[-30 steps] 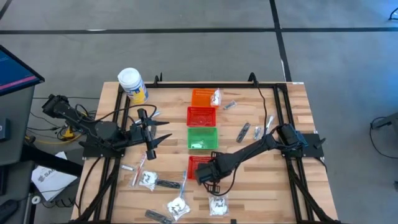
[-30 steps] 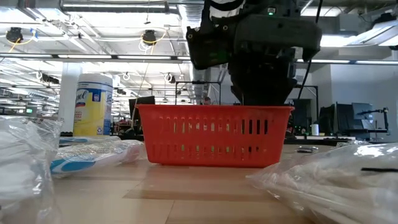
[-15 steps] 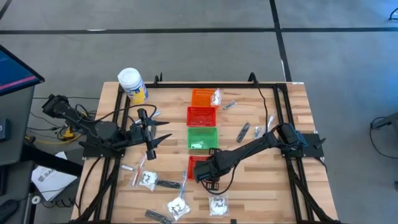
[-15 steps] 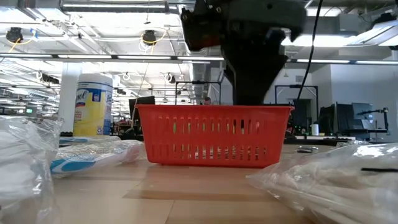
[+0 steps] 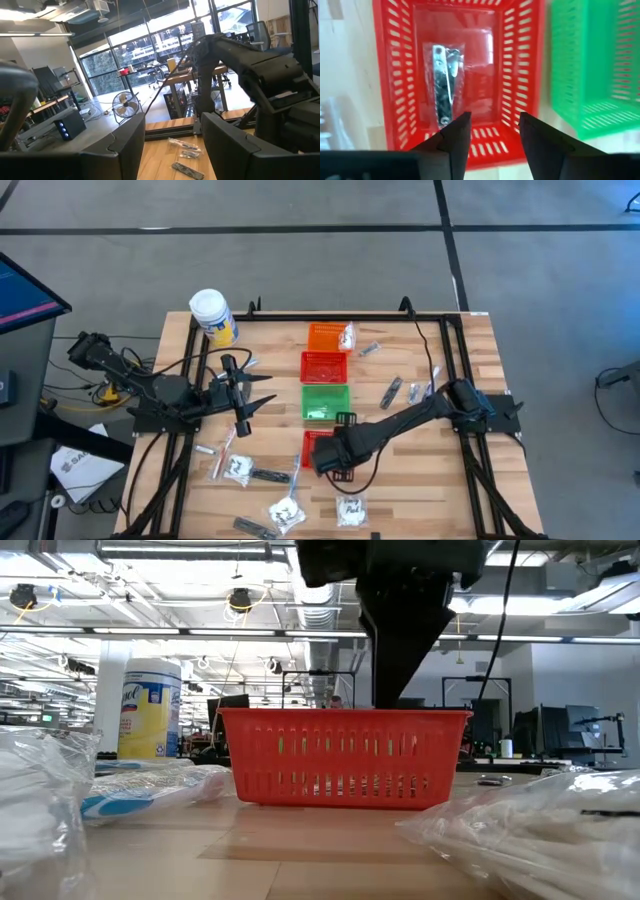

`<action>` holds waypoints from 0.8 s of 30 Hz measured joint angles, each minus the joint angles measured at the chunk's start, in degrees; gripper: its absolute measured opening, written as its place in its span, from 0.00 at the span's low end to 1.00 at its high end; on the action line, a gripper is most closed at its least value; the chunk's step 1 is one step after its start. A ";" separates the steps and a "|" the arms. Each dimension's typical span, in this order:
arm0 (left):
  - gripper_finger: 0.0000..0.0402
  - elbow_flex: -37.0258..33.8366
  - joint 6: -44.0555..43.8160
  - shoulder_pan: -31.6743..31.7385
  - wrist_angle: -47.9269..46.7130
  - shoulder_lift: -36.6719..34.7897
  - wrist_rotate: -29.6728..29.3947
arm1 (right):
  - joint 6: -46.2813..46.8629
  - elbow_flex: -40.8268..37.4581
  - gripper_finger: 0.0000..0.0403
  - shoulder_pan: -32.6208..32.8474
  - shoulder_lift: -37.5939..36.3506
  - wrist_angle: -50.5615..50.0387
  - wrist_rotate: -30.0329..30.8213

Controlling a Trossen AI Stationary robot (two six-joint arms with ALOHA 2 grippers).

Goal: Pick & Place Travel size toiletries
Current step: Put the blue toothbrush into the top red basket

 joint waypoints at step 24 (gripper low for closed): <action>0.46 0.00 0.00 0.00 0.02 0.00 0.16 | 1.45 8.40 0.35 4.88 -0.39 -23.90 24.77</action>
